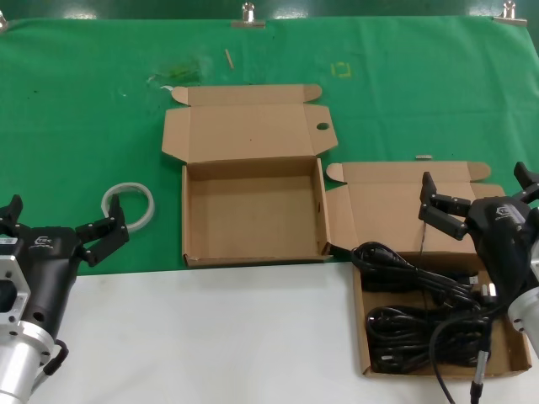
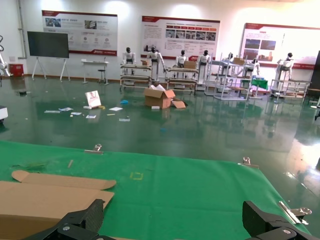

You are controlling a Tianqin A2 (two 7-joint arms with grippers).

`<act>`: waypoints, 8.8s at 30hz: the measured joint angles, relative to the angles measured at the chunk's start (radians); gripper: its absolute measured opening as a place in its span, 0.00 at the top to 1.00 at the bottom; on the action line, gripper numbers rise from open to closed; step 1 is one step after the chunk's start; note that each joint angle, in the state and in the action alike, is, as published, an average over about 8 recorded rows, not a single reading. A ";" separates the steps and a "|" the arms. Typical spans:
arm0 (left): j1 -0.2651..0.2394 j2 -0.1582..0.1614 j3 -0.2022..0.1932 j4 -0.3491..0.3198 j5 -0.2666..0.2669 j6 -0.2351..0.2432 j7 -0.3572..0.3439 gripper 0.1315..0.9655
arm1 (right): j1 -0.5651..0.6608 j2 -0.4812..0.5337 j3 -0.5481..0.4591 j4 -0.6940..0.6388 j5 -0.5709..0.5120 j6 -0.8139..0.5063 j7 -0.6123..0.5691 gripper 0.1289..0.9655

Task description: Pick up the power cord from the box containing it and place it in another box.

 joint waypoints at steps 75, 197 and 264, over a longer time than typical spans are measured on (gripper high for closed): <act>0.000 0.000 0.000 0.000 0.000 0.000 -0.001 0.94 | 0.025 0.362 -0.377 -0.205 0.114 0.011 0.000 0.17; 0.000 0.000 0.000 0.000 0.000 0.000 0.000 0.99 | 0.399 -0.119 -0.340 -0.379 -0.660 -0.325 -0.006 0.93; 0.000 0.000 0.000 0.000 0.000 0.000 0.000 0.48 | 0.117 -0.044 -0.039 0.040 -0.382 -0.234 0.113 0.00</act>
